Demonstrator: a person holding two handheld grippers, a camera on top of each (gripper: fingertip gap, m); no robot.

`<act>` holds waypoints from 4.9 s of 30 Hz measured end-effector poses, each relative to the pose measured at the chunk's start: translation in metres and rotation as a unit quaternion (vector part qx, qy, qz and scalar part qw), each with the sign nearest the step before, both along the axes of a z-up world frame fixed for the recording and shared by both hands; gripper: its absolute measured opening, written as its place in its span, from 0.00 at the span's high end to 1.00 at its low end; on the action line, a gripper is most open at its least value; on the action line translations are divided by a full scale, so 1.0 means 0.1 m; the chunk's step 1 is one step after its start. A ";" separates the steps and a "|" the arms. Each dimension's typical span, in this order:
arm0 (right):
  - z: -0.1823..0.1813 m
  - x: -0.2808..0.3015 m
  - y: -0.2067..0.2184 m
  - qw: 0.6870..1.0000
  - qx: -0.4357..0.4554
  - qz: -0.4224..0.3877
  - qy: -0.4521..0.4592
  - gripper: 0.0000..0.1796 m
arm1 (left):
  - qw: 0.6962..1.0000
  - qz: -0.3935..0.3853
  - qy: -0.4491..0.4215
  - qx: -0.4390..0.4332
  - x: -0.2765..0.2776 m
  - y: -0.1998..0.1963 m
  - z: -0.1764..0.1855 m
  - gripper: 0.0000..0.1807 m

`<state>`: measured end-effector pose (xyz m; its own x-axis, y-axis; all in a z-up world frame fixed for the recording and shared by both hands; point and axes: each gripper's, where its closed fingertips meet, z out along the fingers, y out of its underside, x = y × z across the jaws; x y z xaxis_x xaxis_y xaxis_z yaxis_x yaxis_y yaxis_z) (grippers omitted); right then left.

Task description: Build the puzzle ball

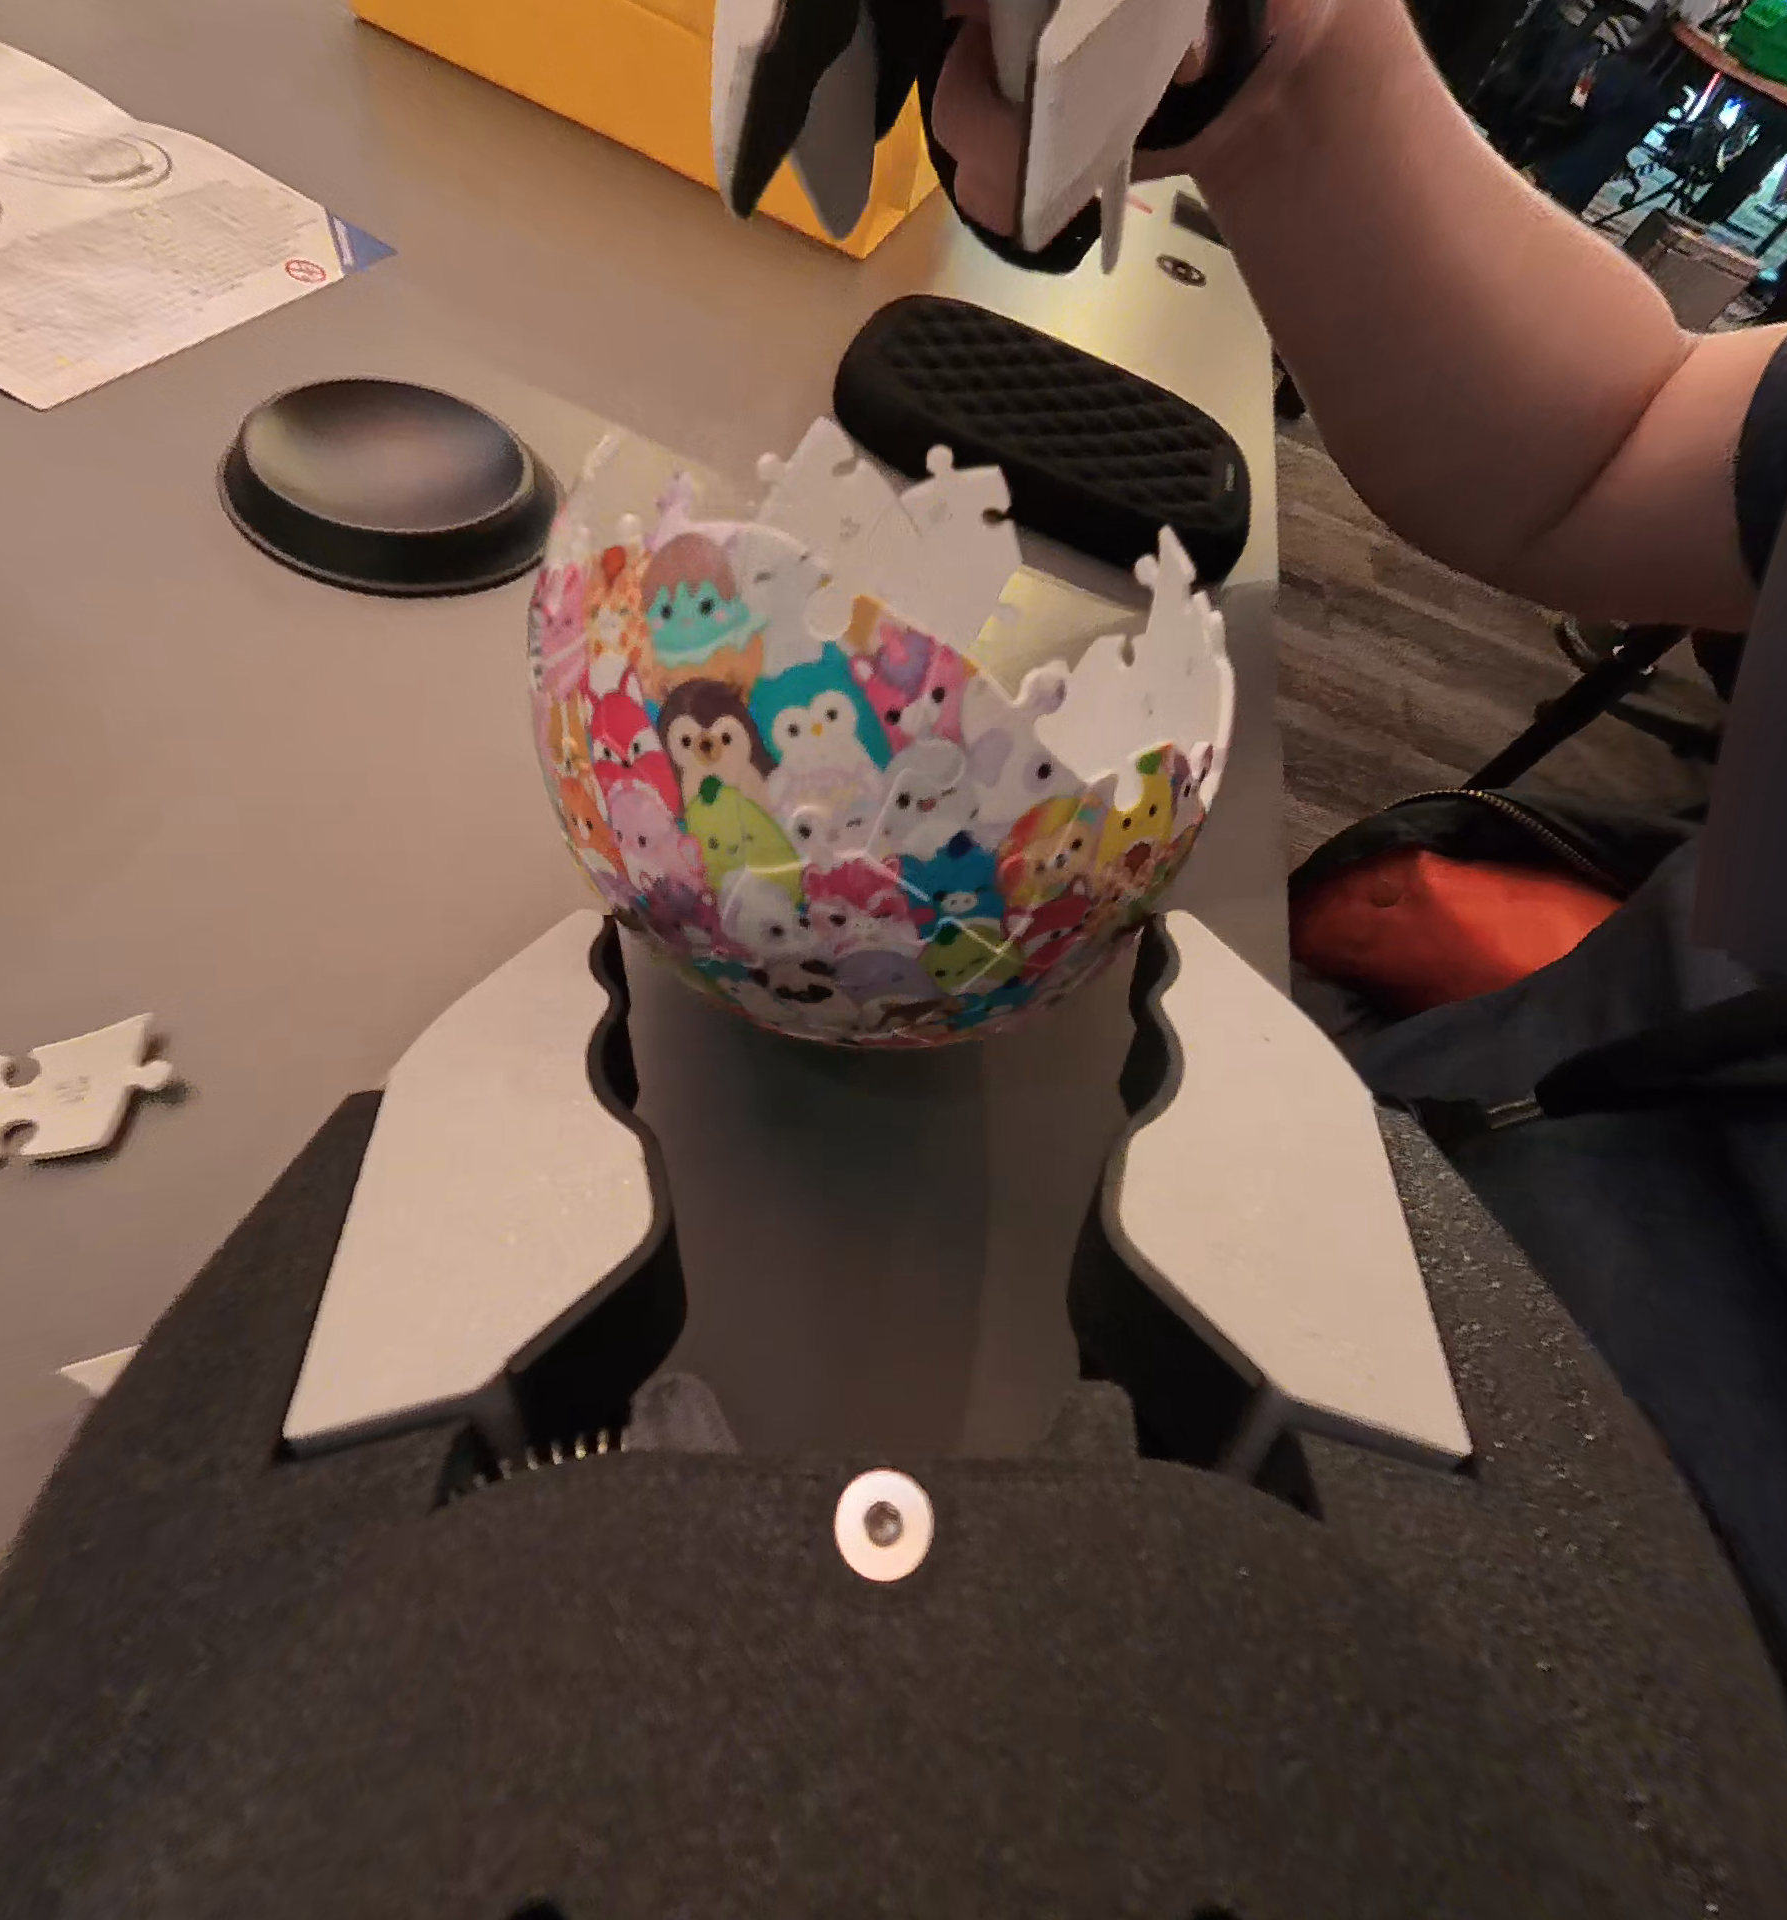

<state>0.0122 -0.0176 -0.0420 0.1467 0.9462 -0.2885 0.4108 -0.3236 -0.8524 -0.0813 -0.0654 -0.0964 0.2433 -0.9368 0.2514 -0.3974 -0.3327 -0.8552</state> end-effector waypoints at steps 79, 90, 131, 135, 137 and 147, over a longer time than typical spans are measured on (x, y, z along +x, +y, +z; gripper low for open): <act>-0.44 -0.18 0.07 0.904 -0.258 -0.063 -0.334 0.75 | 0.991 0.065 -0.081 -0.080 0.01 -0.44 0.00 0.54; -0.63 -0.14 0.00 0.872 -0.283 -0.071 -0.392 0.80 | 0.992 0.050 -0.087 -0.077 0.03 -0.44 0.02 0.55; -0.88 0.00 -0.13 0.986 0.028 0.134 -0.096 0.61 | 0.995 0.002 0.058 -0.078 -0.22 -0.15 -0.23 0.43; -1.00 -0.12 -0.17 0.980 0.058 0.160 -0.106 0.50 | 0.996 -0.009 0.085 -0.010 -0.17 -0.04 -0.26 0.41; -1.02 -0.19 -0.16 0.978 0.094 0.157 -0.104 0.44 | 0.996 -0.015 0.088 0.020 -0.15 0.01 -0.26 0.40; -0.86 -0.37 -0.20 0.971 0.210 0.097 -0.056 0.33 | 0.987 -0.043 0.080 0.132 -0.01 0.13 -0.17 0.39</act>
